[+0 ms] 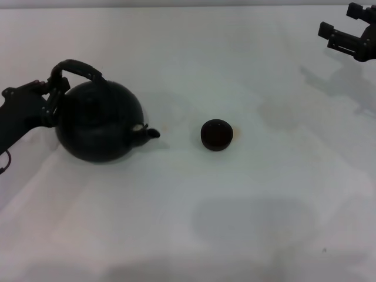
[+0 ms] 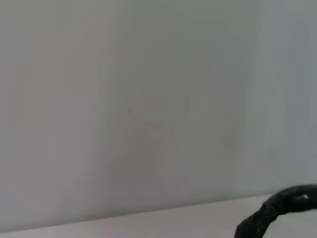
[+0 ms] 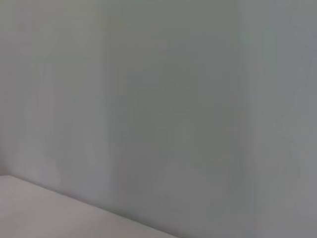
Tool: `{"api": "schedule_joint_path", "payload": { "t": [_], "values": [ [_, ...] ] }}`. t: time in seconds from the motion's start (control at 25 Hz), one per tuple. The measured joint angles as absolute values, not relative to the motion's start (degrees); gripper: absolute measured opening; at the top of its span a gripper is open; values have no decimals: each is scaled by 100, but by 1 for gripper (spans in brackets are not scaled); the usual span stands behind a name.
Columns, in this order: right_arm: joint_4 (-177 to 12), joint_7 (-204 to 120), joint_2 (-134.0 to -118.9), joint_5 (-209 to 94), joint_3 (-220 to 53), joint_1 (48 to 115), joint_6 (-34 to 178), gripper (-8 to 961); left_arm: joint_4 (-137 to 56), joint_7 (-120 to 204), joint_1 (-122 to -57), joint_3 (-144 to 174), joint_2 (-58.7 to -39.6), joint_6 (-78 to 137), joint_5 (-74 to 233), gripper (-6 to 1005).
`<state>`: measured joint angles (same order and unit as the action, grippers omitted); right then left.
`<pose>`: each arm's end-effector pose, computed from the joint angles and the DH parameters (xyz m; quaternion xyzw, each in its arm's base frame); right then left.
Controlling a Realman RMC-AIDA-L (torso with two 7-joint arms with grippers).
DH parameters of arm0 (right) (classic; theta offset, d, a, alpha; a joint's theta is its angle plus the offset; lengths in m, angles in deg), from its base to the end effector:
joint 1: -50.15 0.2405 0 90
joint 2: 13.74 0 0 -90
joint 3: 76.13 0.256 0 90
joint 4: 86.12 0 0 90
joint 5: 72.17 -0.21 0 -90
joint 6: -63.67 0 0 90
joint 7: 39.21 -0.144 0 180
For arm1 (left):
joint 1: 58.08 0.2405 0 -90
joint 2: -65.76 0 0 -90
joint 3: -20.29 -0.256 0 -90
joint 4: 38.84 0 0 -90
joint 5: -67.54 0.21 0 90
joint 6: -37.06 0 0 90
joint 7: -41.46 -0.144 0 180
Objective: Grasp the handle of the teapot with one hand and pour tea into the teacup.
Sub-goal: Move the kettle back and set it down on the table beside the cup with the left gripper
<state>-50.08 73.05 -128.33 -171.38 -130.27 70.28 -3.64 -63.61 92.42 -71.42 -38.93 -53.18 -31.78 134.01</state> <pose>0.3146 0.3468 0.0456 -0.8569 0.2364 0.2746 0.3667 -0.3438 0.2862 -0.0092 -0.8233 -0.2750 -0.3016 0.3945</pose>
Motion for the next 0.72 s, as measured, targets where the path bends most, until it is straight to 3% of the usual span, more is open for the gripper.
{"api": "schedule_joint_path", "payload": {
  "t": [0.72],
  "values": [
    [-5062,7311,-12835,-17130,-13033,7025,-372,876,-6089,8609,-7161,-3894,-5315,-3082,13124,124]
  ]
}}
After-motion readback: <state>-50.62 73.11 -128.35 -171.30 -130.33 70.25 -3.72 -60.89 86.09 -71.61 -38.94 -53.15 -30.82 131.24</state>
